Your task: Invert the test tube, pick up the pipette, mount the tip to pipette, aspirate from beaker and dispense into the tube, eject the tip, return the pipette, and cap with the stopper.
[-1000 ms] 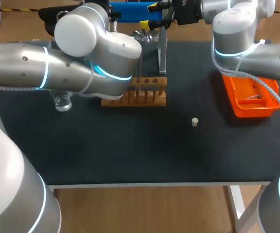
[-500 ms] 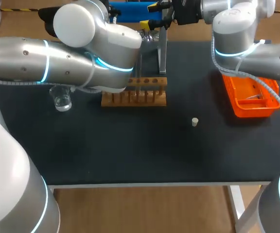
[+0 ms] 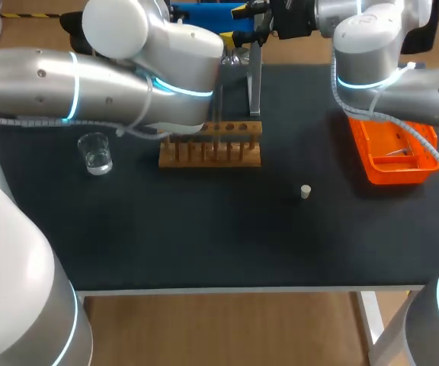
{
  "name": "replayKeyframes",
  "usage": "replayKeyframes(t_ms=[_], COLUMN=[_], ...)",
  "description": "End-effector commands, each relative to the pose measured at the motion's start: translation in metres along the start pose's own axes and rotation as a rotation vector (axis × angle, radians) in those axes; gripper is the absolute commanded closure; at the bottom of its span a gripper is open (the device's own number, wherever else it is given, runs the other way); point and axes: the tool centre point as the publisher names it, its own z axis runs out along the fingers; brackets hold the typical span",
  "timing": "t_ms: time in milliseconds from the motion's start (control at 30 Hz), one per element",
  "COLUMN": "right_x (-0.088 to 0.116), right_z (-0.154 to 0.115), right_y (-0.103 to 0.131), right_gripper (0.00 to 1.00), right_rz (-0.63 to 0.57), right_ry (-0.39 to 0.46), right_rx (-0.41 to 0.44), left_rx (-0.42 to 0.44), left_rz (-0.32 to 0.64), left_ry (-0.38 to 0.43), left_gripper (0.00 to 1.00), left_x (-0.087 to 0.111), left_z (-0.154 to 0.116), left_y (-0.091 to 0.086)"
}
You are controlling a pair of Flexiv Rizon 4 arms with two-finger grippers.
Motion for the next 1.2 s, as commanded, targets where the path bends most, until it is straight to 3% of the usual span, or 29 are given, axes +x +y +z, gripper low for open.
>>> replayKeyframes(t_ms=[33,1200], right_x=[0.0003,0.0003], right_z=[-0.0009,-0.0009], right_y=[0.0002,0.0002], right_gripper=[0.00,0.00], right_rz=[0.000,0.000], right_ry=[0.000,0.000], right_rx=[0.002,0.002], left_rx=[-0.026,-0.035], left_rz=[-0.003,0.004], left_ry=[0.003,0.029], left_gripper=[1.00,1.00], left_x=[-0.0032,-0.0036], left_z=[-0.0026,-0.0018], left_y=[-0.0040,-0.0033])
